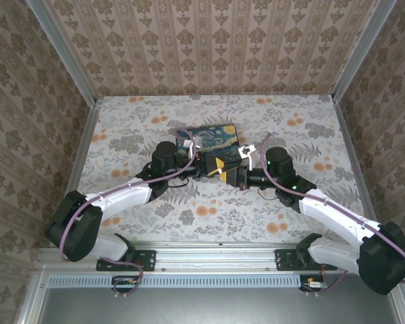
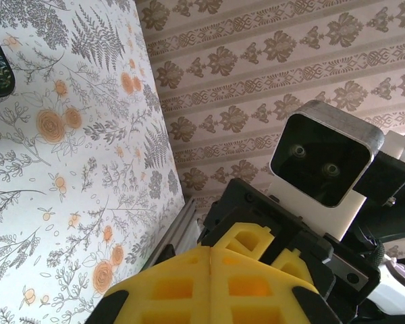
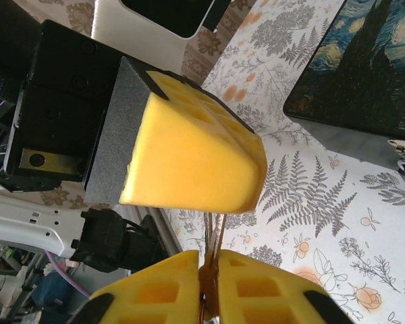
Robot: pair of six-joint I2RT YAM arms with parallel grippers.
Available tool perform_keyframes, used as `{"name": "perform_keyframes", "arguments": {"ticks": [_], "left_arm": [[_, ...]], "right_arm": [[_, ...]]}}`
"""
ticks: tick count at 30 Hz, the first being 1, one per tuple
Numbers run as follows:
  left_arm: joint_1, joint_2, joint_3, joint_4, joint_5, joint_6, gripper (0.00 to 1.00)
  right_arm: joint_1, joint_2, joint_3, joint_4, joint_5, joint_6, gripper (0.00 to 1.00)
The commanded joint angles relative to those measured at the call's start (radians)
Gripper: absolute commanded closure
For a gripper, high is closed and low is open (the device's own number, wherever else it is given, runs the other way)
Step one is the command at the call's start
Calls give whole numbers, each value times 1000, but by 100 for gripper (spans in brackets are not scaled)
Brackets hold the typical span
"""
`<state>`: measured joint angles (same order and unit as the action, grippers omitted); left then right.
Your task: Unlock the padlock with the key
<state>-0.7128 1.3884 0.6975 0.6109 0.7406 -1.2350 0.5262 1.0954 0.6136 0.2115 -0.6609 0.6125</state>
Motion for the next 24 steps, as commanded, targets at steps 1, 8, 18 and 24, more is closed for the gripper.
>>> {"name": "perform_keyframes", "arguments": {"ticks": [1,8,18,24], "left_arm": [[-1,6,34,51,16,-14,100],[25,-18,13,23,13,-5,75],[41,-55,2,-34,18,23,71],[38,-54,-9,-28,23,22,78]], "right_arm": [[1,9,-9,57,-35,9,92],[1,1,-7,37,-37,-8,98],[1,16,-1,30,-35,-12,99],[1,20,3,34,-21,-7,99]]}}
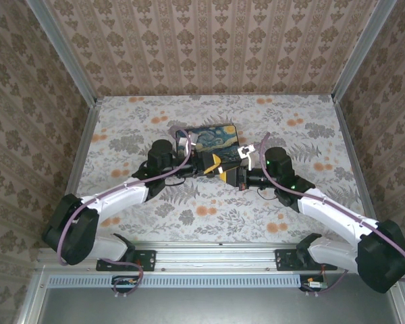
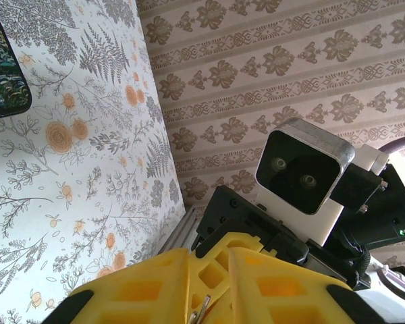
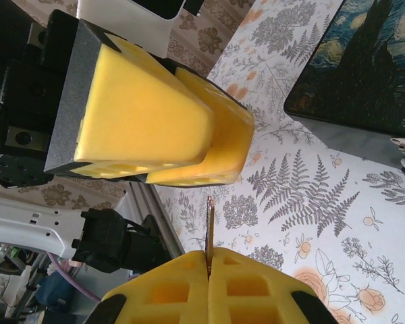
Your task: Unlock the padlock with the key
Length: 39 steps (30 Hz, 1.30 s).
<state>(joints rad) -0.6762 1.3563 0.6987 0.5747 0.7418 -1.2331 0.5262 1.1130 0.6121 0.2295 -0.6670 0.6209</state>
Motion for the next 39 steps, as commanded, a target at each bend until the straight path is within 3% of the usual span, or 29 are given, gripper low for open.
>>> {"name": "perform_keyframes", "arguments": {"ticks": [1,10,27,39], "left_arm": [[2,-22,-14,8,22,24,79],[5,-35,-7,-72,14,73,78],[3,-47,-25,-44,34,66,84],[17,-47,-27,-77,22,90,79]], "right_arm": [[0,1,5,17,-13,-13,99],[-2,-4,9,16,-2,-11,100],[-15,19,6,61,14,19,100],[-17,-4,5,41,-1,10,99]]}}
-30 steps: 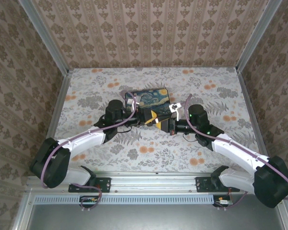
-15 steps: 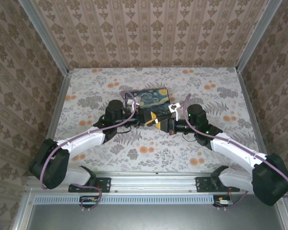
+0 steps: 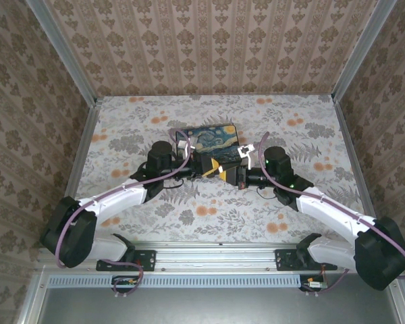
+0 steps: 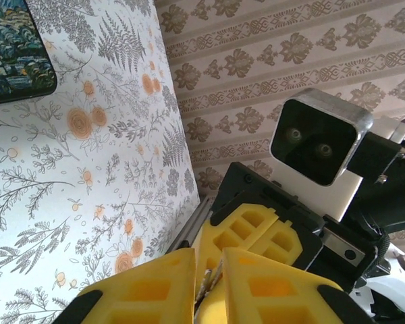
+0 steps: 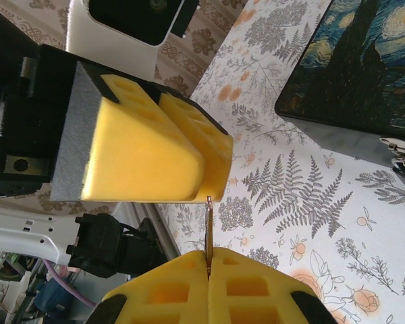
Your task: Unlock the padlock with the key
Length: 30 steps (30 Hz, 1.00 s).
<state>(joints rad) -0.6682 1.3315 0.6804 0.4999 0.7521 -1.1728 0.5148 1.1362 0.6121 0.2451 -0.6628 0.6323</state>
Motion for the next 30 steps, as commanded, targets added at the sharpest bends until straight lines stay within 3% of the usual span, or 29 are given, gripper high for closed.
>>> {"name": "perform_keyframes", "arguments": {"ticks": [1,15,22,25,28,30], "left_arm": [[5,-22,-8,1,11,27,79],[-29,-18,-10,26,13,23,86],[-31,-8,-1,16,19,35,100],[-22,-11,-5,3,1,35,100],[0,-24,-12,-7,-12,33,100],[14,-39,-10,-30,-15,41,100]], "right_arm": [[-5,-26,7,26,-4,-1,99],[-6,8,28,54,-14,9,99],[-5,-4,21,49,-12,6,97],[-6,-21,18,25,0,-5,85],[-18,-60,4,-29,33,-27,60],[-37,-91,-13,-54,38,-35,48]]}}
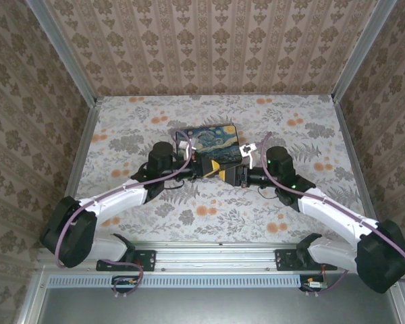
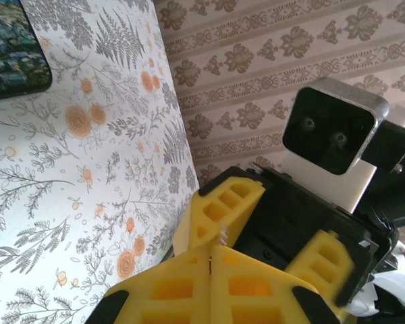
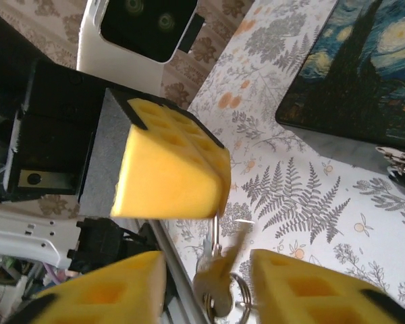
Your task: Unlock the padlock with the key
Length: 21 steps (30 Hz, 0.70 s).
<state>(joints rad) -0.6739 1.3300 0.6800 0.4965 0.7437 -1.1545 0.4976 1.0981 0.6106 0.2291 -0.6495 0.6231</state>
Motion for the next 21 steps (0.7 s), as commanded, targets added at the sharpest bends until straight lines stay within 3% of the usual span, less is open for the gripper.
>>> {"name": "perform_keyframes", "arguments": {"ticks": [1,4,8,11,18,21], "left_arm": [[25,-46,-6,-45,-7,32,100],[27,-68,9,-89,-4,61,100],[6,-80,44,-148,20,130,100],[-6,-78,57,-161,23,139,100],[4,-61,25,-5,17,30,100],[20,-61,4,55,11,-6,100]], "right_arm": [[-33,-68,-20,-44,26,-26,44],[-61,-94,-22,-67,30,-26,40],[-67,-83,2,-36,16,-24,41],[-61,-38,41,-1,-20,-14,48],[-23,44,42,158,-96,55,64],[-15,48,28,187,-98,79,66]]}}
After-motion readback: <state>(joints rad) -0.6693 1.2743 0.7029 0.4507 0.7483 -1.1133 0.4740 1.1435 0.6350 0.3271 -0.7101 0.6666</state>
